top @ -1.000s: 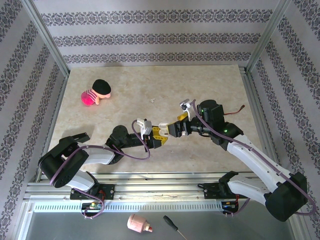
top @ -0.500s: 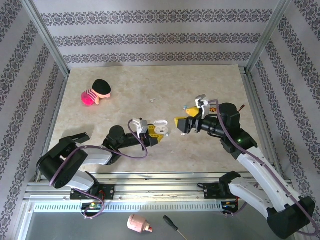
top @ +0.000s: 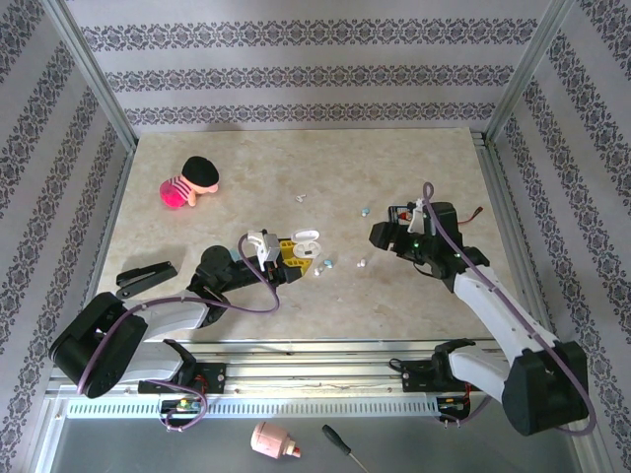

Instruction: Insert the wireless bluetooth earbuds into the charging case

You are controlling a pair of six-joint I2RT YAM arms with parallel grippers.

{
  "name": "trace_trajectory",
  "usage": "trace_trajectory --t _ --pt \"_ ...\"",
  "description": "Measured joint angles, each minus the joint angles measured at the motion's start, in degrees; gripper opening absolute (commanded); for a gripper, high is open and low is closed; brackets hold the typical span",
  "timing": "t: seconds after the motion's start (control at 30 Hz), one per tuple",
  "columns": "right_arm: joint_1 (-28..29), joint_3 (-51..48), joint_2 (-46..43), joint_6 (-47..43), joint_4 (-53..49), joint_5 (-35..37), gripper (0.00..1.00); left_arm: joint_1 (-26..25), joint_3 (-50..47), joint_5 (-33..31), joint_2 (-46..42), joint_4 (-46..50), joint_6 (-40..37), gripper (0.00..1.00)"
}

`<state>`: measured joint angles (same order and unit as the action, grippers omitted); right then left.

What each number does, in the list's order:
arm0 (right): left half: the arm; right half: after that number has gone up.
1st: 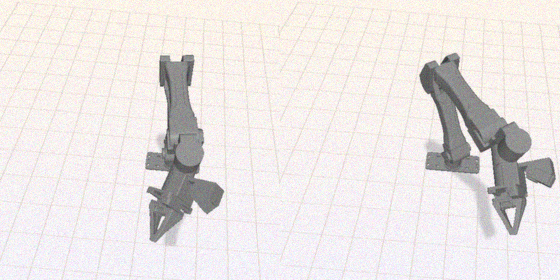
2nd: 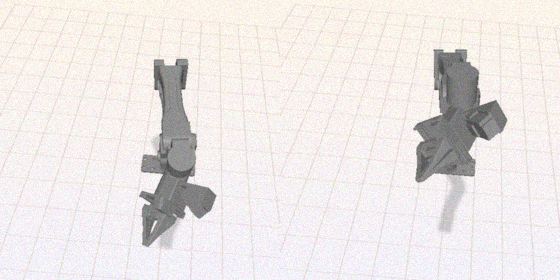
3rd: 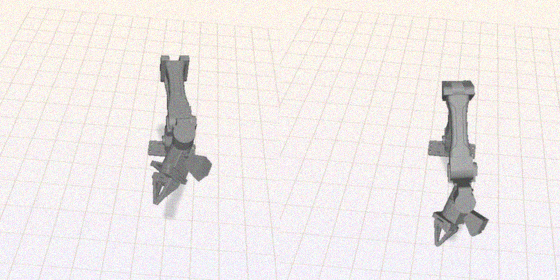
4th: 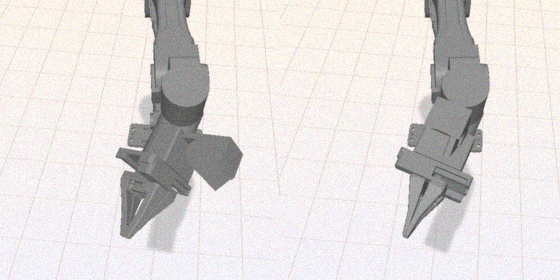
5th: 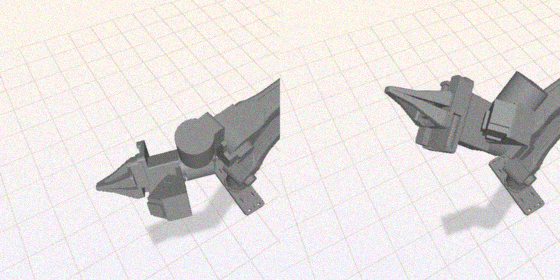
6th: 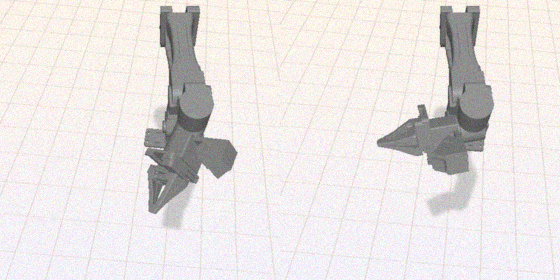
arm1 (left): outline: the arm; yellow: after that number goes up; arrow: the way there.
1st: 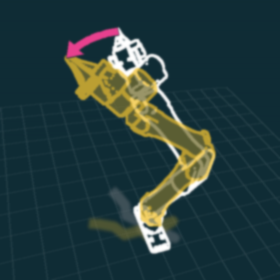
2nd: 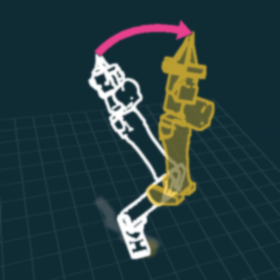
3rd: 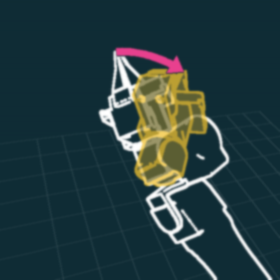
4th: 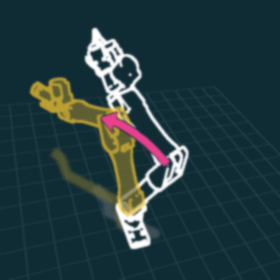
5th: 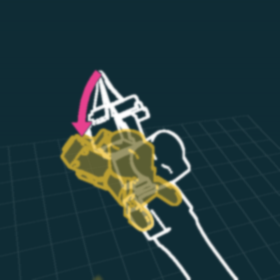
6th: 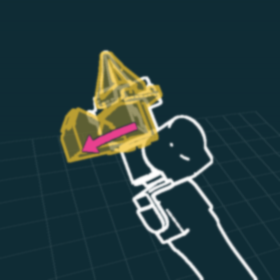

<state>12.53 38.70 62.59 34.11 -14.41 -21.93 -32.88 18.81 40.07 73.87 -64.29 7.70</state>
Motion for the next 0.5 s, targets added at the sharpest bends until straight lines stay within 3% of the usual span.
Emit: trace_trajectory --t 0.1,0.5 --pt "0.63 -0.31 3.65 0.33 -0.07 1.6 0.43 0.02 0.0 0.02 0.0 0.85 -0.09 0.29" --pt "5.66 -0.66 16.9 -1.07 1.75 4.83 0.36 0.0 0.0 0.39 0.55 0.92 -0.28 0.29"
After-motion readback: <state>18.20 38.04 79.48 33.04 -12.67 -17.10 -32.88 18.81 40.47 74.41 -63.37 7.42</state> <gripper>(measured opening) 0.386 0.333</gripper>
